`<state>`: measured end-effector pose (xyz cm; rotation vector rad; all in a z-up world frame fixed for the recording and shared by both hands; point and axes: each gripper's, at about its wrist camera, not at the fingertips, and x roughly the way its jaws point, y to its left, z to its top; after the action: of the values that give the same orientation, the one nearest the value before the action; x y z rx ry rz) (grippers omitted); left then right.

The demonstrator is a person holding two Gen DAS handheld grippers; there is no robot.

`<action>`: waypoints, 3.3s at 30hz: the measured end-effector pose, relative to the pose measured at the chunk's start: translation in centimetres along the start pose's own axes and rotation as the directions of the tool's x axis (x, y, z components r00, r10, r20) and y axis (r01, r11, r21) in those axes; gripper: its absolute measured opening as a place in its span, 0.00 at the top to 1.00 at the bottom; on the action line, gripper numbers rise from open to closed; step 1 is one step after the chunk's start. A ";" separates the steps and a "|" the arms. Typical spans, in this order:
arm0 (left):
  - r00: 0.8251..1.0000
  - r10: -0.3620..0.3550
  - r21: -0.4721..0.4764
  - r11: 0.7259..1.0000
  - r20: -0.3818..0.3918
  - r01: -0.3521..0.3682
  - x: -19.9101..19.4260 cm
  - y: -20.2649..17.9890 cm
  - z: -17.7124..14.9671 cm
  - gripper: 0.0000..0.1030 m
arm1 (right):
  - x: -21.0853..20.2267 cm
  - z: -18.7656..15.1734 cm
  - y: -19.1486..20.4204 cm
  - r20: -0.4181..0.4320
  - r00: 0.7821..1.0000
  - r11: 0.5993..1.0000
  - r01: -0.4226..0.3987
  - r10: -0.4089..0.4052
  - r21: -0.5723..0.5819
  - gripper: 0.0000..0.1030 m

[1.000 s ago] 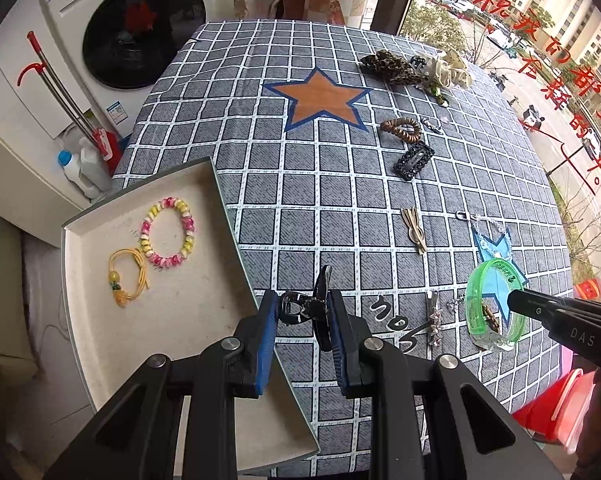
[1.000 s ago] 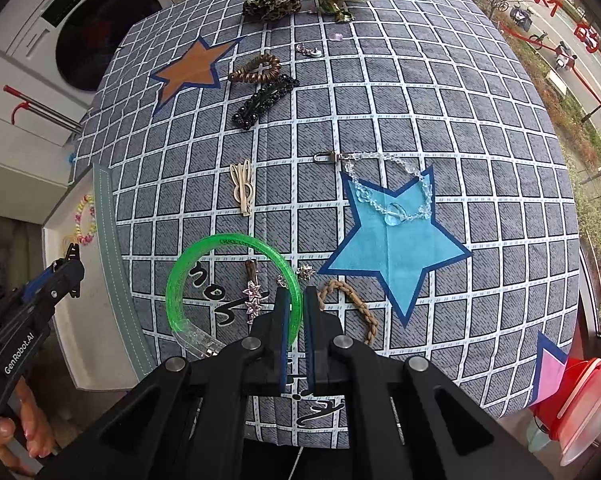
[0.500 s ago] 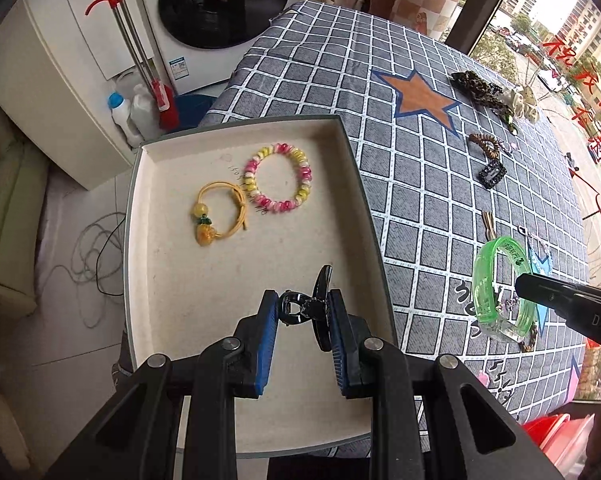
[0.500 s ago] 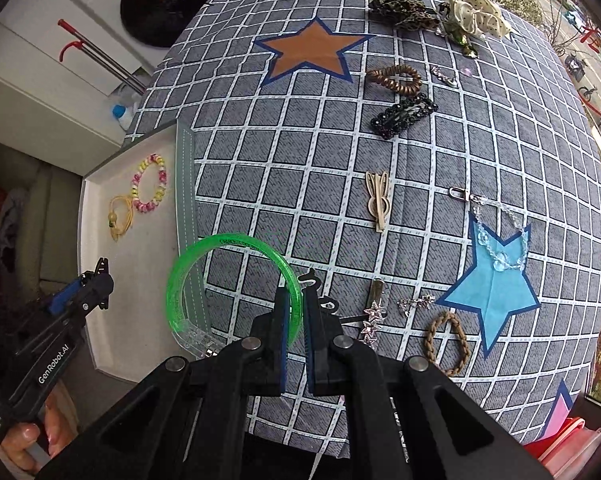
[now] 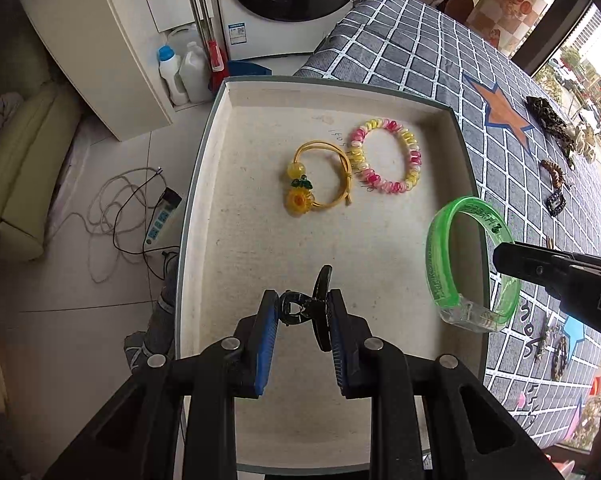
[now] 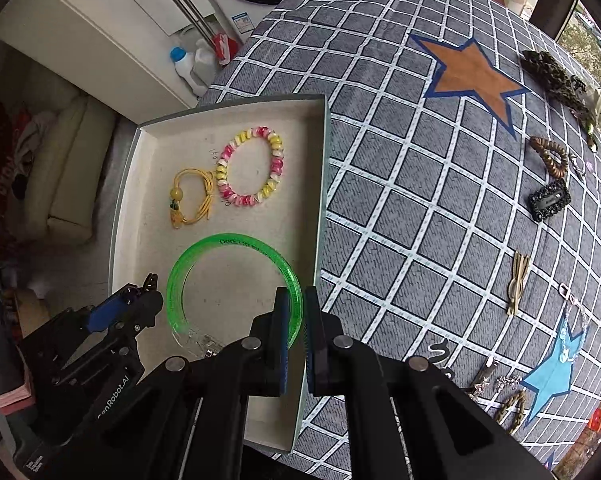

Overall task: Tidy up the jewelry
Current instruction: 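Carry the black clip and green bangle over the white tray, then lower the clip and bangle into the tray and open both tools, then move the right tool to the crystal bead chain while the left nears the beige bunny clip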

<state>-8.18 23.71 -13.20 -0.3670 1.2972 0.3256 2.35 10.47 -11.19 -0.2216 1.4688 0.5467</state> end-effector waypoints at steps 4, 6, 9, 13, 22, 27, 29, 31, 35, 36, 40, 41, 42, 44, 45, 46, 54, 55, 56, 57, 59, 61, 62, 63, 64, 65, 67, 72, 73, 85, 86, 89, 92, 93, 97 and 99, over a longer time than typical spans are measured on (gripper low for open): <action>1.000 0.002 -0.003 1.000 -0.012 -0.002 1.1 0.1 0.4 0.69 | 2.2 1.5 1.6 -0.041 0.999 0.998 0.021 -0.023 -0.054 0.93; 1.000 0.001 -0.005 1.000 -0.020 -0.001 1.7 0.1 0.6 0.69 | 3.4 2.2 2.1 -0.062 0.997 0.997 0.035 -0.039 -0.073 0.93; 1.000 0.008 -0.007 1.000 -0.022 -0.008 2.4 0.2 1.0 0.69 | 4.8 2.9 2.7 -0.084 0.993 0.991 0.074 -0.083 -0.110 0.93; 1.000 0.011 -0.015 1.000 -0.019 -0.011 3.1 0.2 2.0 0.69 | 6.1 3.6 3.0 -0.099 0.987 0.983 0.112 -0.127 -0.146 0.93; 1.000 0.030 -0.036 0.999 0.008 -0.030 4.2 0.1 4.8 0.69 | 6.8 5.4 3.4 -0.068 0.988 0.981 0.130 -0.141 -0.144 0.93; 0.999 0.043 -0.011 0.999 0.016 -0.043 4.4 -0.3 5.4 0.69 | 7.1 6.2 3.4 -0.060 0.989 0.982 0.123 -0.132 -0.141 0.91; 0.999 0.046 -0.006 0.999 0.015 -0.046 4.4 -0.3 5.3 0.69 | 7.1 6.0 3.3 -0.059 0.991 0.983 0.114 -0.124 -0.141 0.90; 0.999 0.050 -0.003 0.999 0.011 -0.050 4.3 -0.3 5.2 0.69 | 7.1 6.3 3.3 -0.061 0.992 0.985 0.104 -0.113 -0.136 0.87; 0.999 0.050 -0.002 0.999 0.002 -0.050 4.1 -0.4 5.0 0.69 | 6.1 6.2 2.9 -0.044 0.995 0.989 0.085 -0.091 -0.121 0.67; 0.999 0.052 -0.002 0.999 0.002 -0.052 4.1 -0.4 5.0 0.69 | 5.8 6.2 2.8 -0.036 0.996 0.990 0.078 -0.083 -0.118 0.62; 0.998 0.059 0.003 0.998 0.010 -0.059 3.4 -0.4 4.8 0.69 | 4.2 6.5 2.8 -0.004 0.999 0.993 0.051 -0.052 -0.104 0.60; 0.998 0.062 0.006 0.998 0.012 -0.062 3.2 -0.5 4.7 0.68 | 3.7 6.6 2.7 0.005 0.999 0.994 0.044 -0.043 -0.095 0.59; 0.998 0.067 0.010 0.998 0.015 -0.067 3.0 -0.6 4.7 0.68 | 3.2 6.6 2.5 0.016 0.999 0.996 0.036 -0.035 -0.085 0.57; 0.997 0.074 0.021 0.997 0.017 -0.075 2.8 -0.8 4.7 0.68 | 2.0 6.5 2.2 0.042 0.999 0.998 0.027 -0.024 -0.065 0.53; 0.997 0.077 0.025 0.997 0.014 -0.077 2.7 -0.9 4.7 0.68 | 1.4 6.3 2.0 0.051 0.998 0.998 0.024 -0.021 -0.055 0.52; 0.997 0.078 0.027 0.997 0.010 -0.078 2.7 -1.0 4.7 0.68 | 0.9 6.0 1.7 0.059 0.998 0.999 0.020 -0.017 -0.046 0.51; 0.993 0.101 0.053 0.993 0.054 -0.104 1.7 -1.9 4.3 0.03 | -1.5 2.3 -1.2 0.064 0.998 1.000 0.015 -0.016 0.023 0.50; 0.994 0.098 0.067 0.993 0.052 -0.101 1.6 -2.1 4.3 0.03 | -1.6 1.7 -1.6 0.063 0.998 0.999 0.016 -0.018 0.036 0.50; 0.994 0.100 0.075 0.992 0.046 -0.103 1.6 -2.3 4.3 0.03 | -1.9 0.9 -2.3 0.062 0.998 0.999 0.015 -0.018 0.051 0.50; 0.994 0.102 0.080 0.991 0.042 -0.105 1.5 -2.5 4.3 0.03 | -2.0 0.5 -2.8 0.060 0.998 0.998 0.014 -0.018 0.067 0.50; 0.993 0.107 0.092 0.990 0.040 -0.110 1.4 -2.9 4.2 0.03 | -2.2 -0.2 -3.9 0.053 0.998 0.995 0.016 -0.021 0.096 0.50; 0.993 0.113 0.105 0.988 0.047 -0.117 1.1 -3.2 4.1 0.03 | -2.4 -1.1 -5.0 0.049 0.998 0.992 0.024 -0.030 0.122 0.47; 0.992 0.117 0.113 0.986 0.054 -0.122 0.9 -3.4 4.0 0.03 | -2.4 -1.5 -5.6 0.048 0.998 0.990 0.024 -0.031 0.137 0.43; 0.991 0.120 0.122 0.984 0.061 -0.127 0.7 -3.7 3.9 0.00 | -2.6 -1.9 -6.1 0.048 0.998 0.988 0.022 -0.029 0.152 0.39; 0.990 0.125 0.128 0.983 0.064 -0.132 0.6 -3.9 3.8 0.00 | -2.7 -2.3 -6.7 0.048 0.998 0.985 0.019 -0.028 0.169 0.37; 0.990 0.123 0.133 0.982 0.072 -0.131 0.3 -4.0 3.7 0.00 | -2.8 -2.7 -7.3 0.047 0.999 0.982 0.019 -0.028 0.186 0.30; 0.991 0.110 0.143 0.983 0.070 -0.119 -0.1 -4.4 3.5 0.00 | -2.9 -3.5 -8.5 0.048 0.998 0.974 0.020 -0.031 0.224 0.19; 0.995 0.088 0.191 0.977 0.052 -0.097 -1.1 -6.4 3.0 0.00 | -3.9 -6.4 -11.9 0.055 0.997 0.949 0.031 -0.051 0.315 0.16; 0.995 0.083 0.205 0.974 0.052 -0.092 -1.4 -7.1 2.8 0.00 | -4.1 -7.1 -12.7 0.052 0.997 0.943 0.030 -0.050 0.332 0.16; 1.000 -0.012 0.407 0.913 0.016 0.005 -2.8 -18.2 1.2 0.00 | -5.3 -15.9 -22.0 -0.013 0.996 0.832 0.082 -0.089 0.548 0.16; 1.000 -0.016 0.421 0.907 0.011 0.010 -2.8 -19.0 1.0 0.00 | -5.4 -16.5 -22.6 -0.017 0.995 0.824 0.087 -0.094 0.560 0.16; 1.000 -0.025 0.443 0.896 -0.007 0.025 -2.5 -21.1 0.6 0.00 | -5.6 -17.9 -24.2 -0.026 0.994 0.801 0.098 -0.103 0.591 0.16; 0.999 -0.026 0.459 0.887 -0.043 0.043 -1.7 -22.8 0.2 0.00 | -5.7 -18.9 -25.4 -0.029 0.994 0.782 0.102 -0.107 0.614 0.16; 0.998 -0.026 0.458 0.888 -0.058 0.050 -1.3 -23.2 0.2 0.00 | -5.7 -19.2 -25.8 -0.029 0.994 0.779 0.103 -0.108 0.619 0.16; 0.995 -0.014 0.448 0.892 -0.101 0.058 0.1 -24.3 -0.2 0.00 | -5.8 -19.6 -26.8 -0.026 0.993 0.780 0.107 -0.116 0.616 0.16; 0.993 -0.018 0.447 0.892 -0.120 0.070 0.5 -24.8 -0.4 0.00 | -5.9 -19.7 -27.2 -0.024 0.993 0.783 0.109 -0.119 0.612 0.16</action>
<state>2.30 1.29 -11.81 -0.0183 1.4274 -0.0426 -2.03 -23.36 -12.60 0.2115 1.5299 -0.0510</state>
